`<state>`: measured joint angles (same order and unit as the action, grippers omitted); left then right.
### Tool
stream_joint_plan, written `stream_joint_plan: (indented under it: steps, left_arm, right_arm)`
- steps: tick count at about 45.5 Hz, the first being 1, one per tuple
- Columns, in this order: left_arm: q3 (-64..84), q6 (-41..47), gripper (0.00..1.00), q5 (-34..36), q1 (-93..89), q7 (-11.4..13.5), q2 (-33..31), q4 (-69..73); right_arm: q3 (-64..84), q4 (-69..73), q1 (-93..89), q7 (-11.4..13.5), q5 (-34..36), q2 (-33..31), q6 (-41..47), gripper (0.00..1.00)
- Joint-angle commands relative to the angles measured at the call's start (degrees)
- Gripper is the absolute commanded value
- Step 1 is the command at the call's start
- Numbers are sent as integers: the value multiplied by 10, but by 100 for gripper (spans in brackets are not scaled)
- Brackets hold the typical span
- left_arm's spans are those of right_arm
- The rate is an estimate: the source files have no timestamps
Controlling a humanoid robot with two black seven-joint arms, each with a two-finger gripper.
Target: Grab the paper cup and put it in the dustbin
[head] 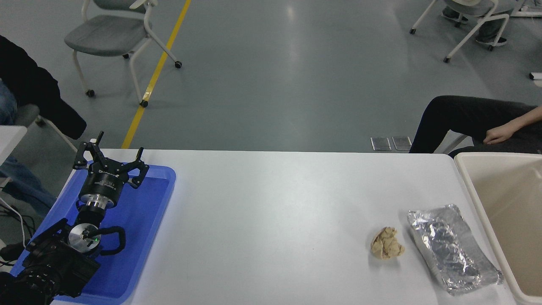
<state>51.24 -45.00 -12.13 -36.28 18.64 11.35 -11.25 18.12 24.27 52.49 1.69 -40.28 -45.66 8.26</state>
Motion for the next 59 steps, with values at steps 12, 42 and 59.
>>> stream_joint_plan:
  steps: [12, 42, 59]
  left_arm:
    - [0, 0, 100, 0, 1, 0, 1, 1]
    - [-1, 0, 100, 0, 0, -1, 1, -1]
    - [-1, 0, 100, 0, 0, -2, 0, -1]
  right_arm:
    - [-68, -158, -136, 1, 111, 137, -7, 0]
    - [-76, -149, -136, -1, 123, 139, -4, 100]
    - [7, -1, -2, 1, 109, 75, -2, 100]
